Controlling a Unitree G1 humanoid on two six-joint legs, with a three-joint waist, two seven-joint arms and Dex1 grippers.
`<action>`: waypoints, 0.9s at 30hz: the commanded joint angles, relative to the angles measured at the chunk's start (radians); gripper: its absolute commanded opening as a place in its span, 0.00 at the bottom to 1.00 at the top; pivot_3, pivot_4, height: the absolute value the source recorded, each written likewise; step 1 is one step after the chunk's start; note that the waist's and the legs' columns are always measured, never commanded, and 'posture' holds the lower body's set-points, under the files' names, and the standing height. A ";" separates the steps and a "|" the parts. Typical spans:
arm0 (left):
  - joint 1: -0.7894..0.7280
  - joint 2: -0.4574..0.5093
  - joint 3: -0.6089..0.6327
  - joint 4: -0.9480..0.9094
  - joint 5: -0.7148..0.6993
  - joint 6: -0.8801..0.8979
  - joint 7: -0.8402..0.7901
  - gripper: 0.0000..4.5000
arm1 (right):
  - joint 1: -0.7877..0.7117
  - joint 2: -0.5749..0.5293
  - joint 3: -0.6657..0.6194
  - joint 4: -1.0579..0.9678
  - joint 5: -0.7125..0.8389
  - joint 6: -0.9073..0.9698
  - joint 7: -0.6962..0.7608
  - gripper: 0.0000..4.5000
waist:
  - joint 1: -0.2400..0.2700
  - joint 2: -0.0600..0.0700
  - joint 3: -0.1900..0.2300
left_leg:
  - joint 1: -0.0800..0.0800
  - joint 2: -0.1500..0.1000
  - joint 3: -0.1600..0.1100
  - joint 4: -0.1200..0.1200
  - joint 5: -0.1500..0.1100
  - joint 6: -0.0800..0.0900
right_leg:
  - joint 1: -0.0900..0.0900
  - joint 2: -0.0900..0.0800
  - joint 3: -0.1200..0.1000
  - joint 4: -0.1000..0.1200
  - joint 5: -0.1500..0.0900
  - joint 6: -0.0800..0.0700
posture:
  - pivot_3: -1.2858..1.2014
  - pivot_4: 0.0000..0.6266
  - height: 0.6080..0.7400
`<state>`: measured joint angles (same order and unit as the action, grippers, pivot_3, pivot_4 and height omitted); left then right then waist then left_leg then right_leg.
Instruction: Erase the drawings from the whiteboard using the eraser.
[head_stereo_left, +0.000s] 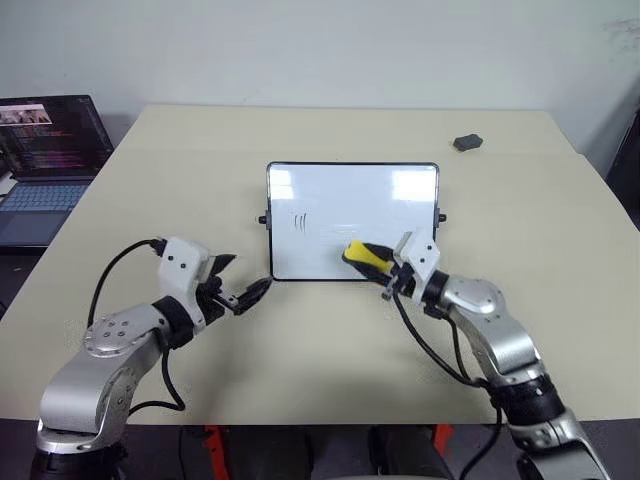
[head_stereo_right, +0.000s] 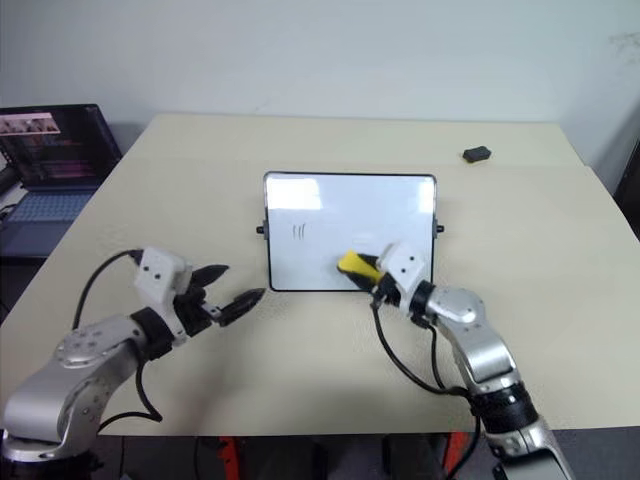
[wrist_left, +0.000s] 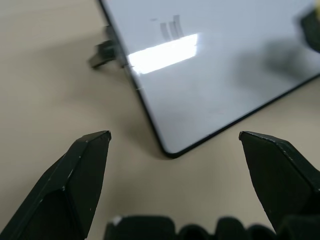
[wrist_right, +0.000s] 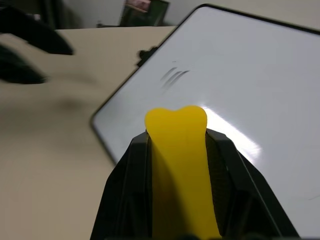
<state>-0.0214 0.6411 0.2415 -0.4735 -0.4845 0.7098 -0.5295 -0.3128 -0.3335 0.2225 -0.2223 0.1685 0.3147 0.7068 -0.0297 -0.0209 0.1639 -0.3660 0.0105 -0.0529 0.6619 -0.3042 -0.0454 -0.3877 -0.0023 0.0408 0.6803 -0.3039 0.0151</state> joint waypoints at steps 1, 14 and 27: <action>0.014 0.007 0.028 0.002 0.011 -0.036 -0.007 1.00 | 0.019 -0.027 0.009 -0.085 0.030 0.045 0.027 0.25 | -0.001 0.000 0.000 | 0.000 0.000 0.000 0.000 0.000 0.000 | 0.000 0.000 0.000 0.000 0.000 0.000 | 0.52 0.24 1.00; 0.041 0.029 0.059 0.010 0.011 -0.036 -0.026 1.00 | -0.267 0.132 0.089 0.265 -0.240 -0.262 -0.191 0.25 | -0.003 0.000 0.000 | 0.000 0.000 0.000 0.000 0.000 0.000 | -0.001 0.000 0.000 0.000 0.000 0.000 | 0.52 0.24 1.00; -0.037 0.082 0.033 0.007 -0.018 0.005 -0.079 1.00 | -0.681 0.267 0.060 0.933 -0.321 -0.503 -0.328 0.25 | -0.005 0.000 0.001 | -0.001 0.000 0.001 -0.001 0.000 -0.001 | -0.002 0.000 0.000 0.000 0.000 -0.001 | 0.52 0.24 1.00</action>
<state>-0.0456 0.7058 0.2680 -0.4348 -0.4917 0.7159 -0.6025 -0.9635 -0.0732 0.2939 0.6951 -0.1408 -0.1497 0.3862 -0.0344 -0.0211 0.1645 -0.3675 0.0106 -0.0516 0.6613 -0.3045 -0.0463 -0.3899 -0.0027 0.0405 0.6798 -0.3039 0.0142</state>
